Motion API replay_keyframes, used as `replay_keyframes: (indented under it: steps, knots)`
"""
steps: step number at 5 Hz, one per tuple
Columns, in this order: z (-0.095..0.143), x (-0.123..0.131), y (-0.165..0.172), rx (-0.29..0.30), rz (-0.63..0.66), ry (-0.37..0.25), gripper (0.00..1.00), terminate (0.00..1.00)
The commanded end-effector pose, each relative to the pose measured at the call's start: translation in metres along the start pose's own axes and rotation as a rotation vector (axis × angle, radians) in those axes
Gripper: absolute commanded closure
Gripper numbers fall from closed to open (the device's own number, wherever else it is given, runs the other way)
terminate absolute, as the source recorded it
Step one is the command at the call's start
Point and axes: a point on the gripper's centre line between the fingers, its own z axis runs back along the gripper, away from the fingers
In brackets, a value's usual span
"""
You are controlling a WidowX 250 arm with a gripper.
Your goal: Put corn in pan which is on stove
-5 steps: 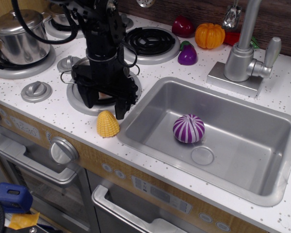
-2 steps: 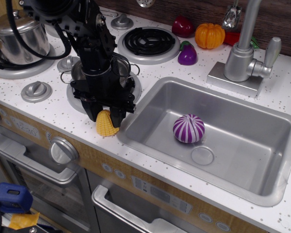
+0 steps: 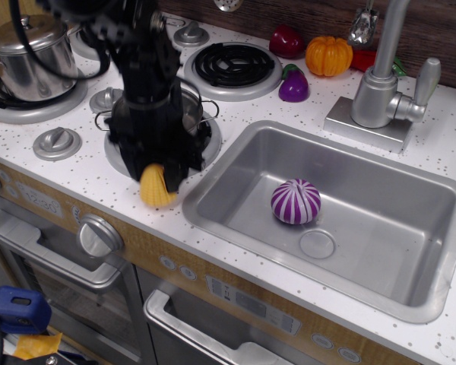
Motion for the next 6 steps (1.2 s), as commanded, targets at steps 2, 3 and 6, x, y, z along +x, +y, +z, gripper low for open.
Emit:
replay_keyframes:
  steps: [2,3,6]
  knots:
    - [0.076,0.057,0.031,0.213,-0.198,-0.114,1.0,0.0]
    - [0.062,0.084,0.049,0.18,-0.291,-0.138,1.0,0.0]
    - [0.023,0.086,0.054,0.047,-0.316,-0.162,0.0,0.0]
